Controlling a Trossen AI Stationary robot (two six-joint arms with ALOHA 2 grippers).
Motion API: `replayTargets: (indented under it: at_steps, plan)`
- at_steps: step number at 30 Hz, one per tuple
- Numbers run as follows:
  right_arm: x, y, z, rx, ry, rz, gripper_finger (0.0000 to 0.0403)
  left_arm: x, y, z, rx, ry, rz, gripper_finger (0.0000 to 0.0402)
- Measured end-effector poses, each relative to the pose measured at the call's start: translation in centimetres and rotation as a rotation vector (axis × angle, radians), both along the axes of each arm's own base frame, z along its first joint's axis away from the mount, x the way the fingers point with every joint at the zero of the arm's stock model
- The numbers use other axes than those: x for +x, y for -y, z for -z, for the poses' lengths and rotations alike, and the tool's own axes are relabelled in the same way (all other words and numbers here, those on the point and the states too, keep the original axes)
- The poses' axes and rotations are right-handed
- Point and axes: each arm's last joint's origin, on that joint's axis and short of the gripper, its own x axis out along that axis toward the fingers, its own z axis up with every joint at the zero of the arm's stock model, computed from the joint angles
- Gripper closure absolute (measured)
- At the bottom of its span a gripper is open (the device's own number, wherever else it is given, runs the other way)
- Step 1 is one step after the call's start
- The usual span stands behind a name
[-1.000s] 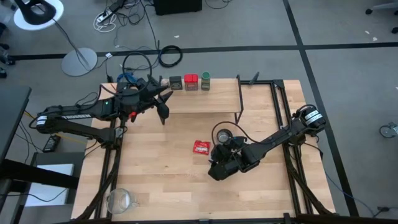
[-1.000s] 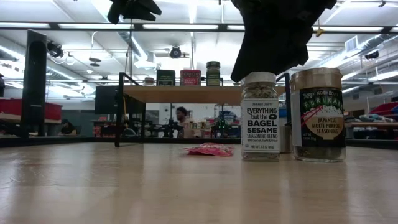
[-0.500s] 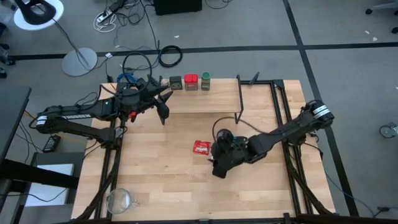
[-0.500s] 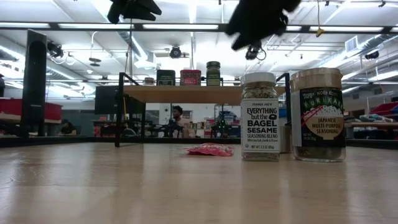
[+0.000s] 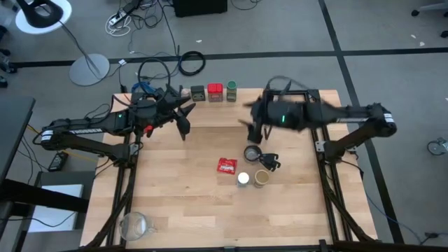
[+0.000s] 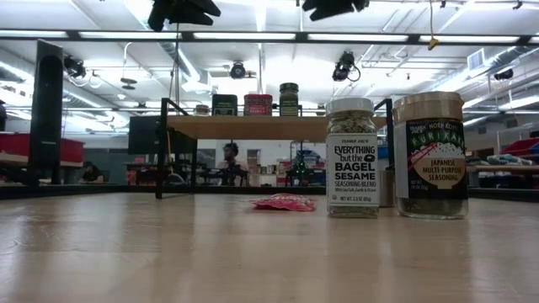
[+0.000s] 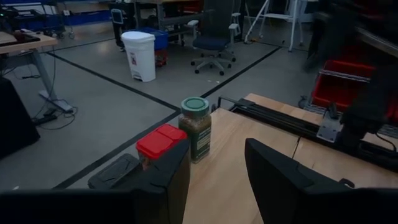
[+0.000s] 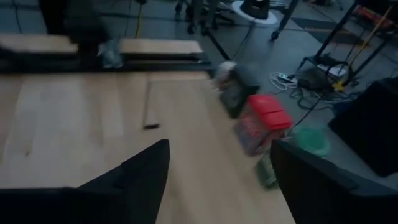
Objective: Shelf spices
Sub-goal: Remove the green seasoning bottle from the shelf
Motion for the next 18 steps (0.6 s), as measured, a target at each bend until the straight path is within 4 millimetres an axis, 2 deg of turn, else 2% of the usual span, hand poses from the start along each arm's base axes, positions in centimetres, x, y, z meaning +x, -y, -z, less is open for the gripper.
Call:
replayTargets:
  at_steps: [5,9,13,18]
  plan:
    - [-0.6,5.8,-0.3,0.089,0.06,-0.015,0.0091,0.0,0.0,0.0,-0.004,0.002,-0.001,0.0243]
    - [-0.3,9.7,1.2,0.151,0.041,0.005,0.0071,0.0,0.0,0.0,-0.019,0.011,-0.004,0.0243]
    - [0.2,12.5,2.1,0.175,0.069,0.014,0.0067,0.0,0.0,0.0,-0.019,0.009,-0.004,0.0243]
    - [1.5,14.2,3.2,0.195,0.111,-0.011,0.007,0.0,0.0,0.2,-0.02,-0.004,-0.004,0.0243]
